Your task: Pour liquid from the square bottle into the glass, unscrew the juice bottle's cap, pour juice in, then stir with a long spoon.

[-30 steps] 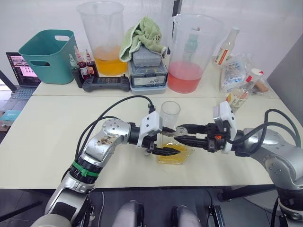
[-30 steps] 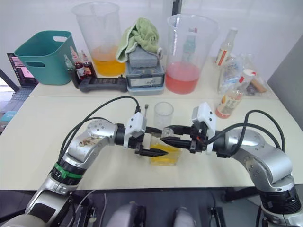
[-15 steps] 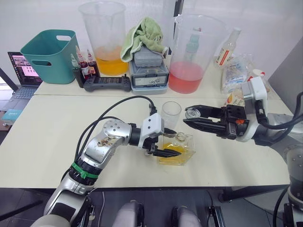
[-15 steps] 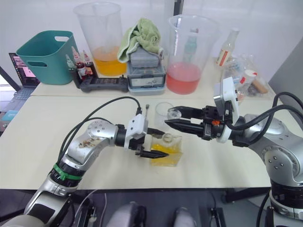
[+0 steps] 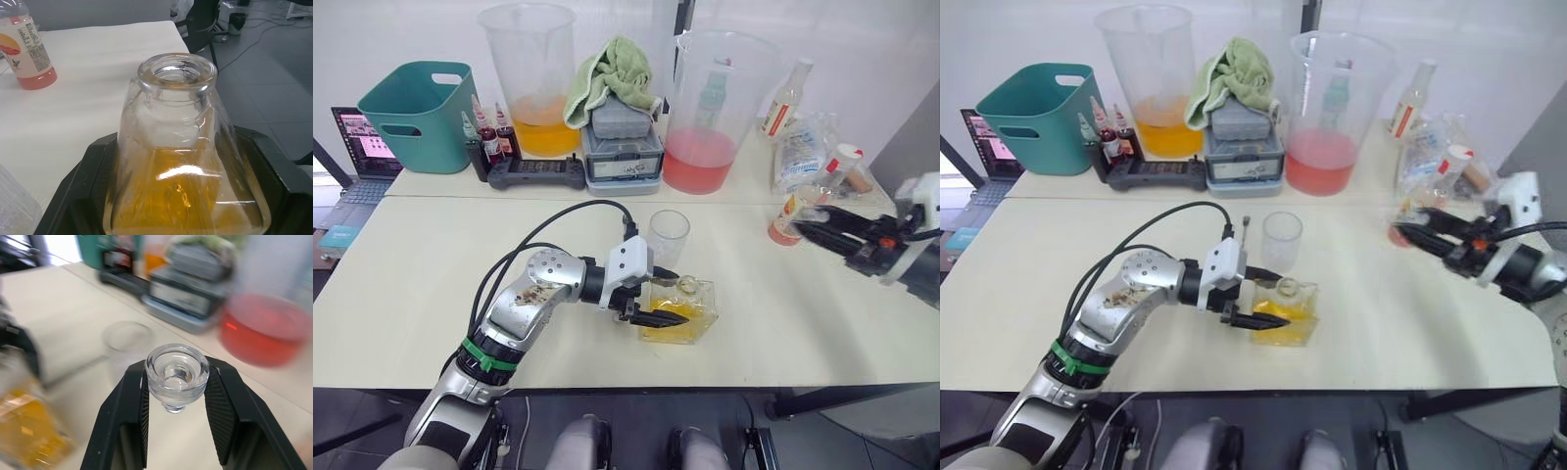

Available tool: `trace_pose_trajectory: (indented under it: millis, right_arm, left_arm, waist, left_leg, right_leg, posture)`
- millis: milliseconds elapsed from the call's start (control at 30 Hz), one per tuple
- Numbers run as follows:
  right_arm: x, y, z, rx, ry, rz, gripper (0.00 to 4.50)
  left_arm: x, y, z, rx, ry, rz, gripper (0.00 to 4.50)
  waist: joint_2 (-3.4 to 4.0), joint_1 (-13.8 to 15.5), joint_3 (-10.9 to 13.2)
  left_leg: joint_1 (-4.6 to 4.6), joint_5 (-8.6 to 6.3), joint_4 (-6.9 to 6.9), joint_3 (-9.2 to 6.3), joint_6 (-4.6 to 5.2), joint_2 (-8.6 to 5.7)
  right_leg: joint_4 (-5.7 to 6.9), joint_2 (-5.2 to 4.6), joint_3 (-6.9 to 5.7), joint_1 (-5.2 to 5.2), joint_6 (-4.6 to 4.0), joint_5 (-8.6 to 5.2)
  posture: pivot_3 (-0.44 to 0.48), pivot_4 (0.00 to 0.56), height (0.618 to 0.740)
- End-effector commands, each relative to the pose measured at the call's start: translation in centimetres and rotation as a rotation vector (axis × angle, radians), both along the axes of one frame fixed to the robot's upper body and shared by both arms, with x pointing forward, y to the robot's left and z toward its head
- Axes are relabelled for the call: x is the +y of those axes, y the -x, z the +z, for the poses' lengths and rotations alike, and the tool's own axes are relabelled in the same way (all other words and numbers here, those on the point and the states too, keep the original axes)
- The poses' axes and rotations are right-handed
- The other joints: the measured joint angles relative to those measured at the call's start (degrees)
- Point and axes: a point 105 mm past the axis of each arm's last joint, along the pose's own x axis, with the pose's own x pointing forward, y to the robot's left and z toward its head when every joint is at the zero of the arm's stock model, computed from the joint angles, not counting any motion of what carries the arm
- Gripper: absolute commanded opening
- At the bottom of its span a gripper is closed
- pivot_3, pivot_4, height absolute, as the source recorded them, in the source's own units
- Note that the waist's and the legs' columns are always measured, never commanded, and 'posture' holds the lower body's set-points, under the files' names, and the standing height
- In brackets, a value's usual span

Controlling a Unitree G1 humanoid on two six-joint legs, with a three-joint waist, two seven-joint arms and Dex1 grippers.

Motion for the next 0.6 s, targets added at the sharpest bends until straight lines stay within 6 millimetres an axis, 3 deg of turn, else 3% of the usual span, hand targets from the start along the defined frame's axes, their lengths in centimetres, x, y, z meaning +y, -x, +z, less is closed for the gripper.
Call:
trace_pose_trajectory:
  millis: [33, 100, 300, 467, 600]
  right_arm:
    - [-3.6, -0.5, -0.4, -0.064, 0.025, -0.163, 1.10]
    - [-5.8, -1.1, -2.7, -0.024, 0.049, -0.273, 1.10]
    - [-8.6, -1.7, -7.5, 0.062, 0.028, -0.436, 1.10]
    - [-9.1, -1.8, -10.3, 0.117, 0.018, -0.486, 1.10]
    - [-8.7, -1.8, -11.4, 0.145, -0.007, -0.467, 1.10]
  left_arm:
    - [-0.8, 1.1, -1.0, 0.037, -0.019, -0.046, 2.79]
    - [-0.8, 1.2, -1.0, 0.037, -0.016, -0.044, 2.79]
    - [-0.8, 1.1, -1.1, 0.036, -0.009, -0.025, 2.79]
    - [-0.7, 1.1, -1.1, 0.039, -0.006, -0.010, 2.79]
    - [-0.7, 1.1, -1.2, 0.038, -0.005, -0.001, 2.79]
  waist:
    - [0.04, -0.08, -0.02]
    - [0.14, -0.20, -0.08]
    - [0.26, -0.30, -0.15]
    - [0.44, -0.33, -0.24]
    - [0.45, -0.38, -0.25]
  left_leg:
    - [0.00, 0.00, 0.00, 0.00, 0.00, 0.00]
    - [0.02, 0.01, 0.00, 0.01, -0.01, 0.01]
    - [0.03, 0.02, 0.01, 0.03, -0.02, 0.00]
    - [0.03, 0.02, 0.02, 0.03, -0.02, -0.01]
    - [0.04, 0.02, 0.02, 0.02, -0.02, -0.01]
  right_leg:
    - [0.00, 0.00, 0.00, 0.00, 0.00, 0.00]
    - [0.00, 0.01, 0.01, 0.02, 0.01, 0.00]
    - [-0.02, 0.01, 0.03, 0.05, 0.03, -0.02]
    - [-0.03, 0.00, 0.04, 0.07, 0.04, -0.02]
    - [-0.05, 0.00, 0.05, 0.08, 0.05, -0.02]
  posture:
    - [0.000, 0.150, 0.739]
    - [0.000, 0.150, 0.739]
    - [0.000, 0.150, 0.739]
    - [0.000, 0.150, 0.739]
    - [0.000, 0.150, 0.739]
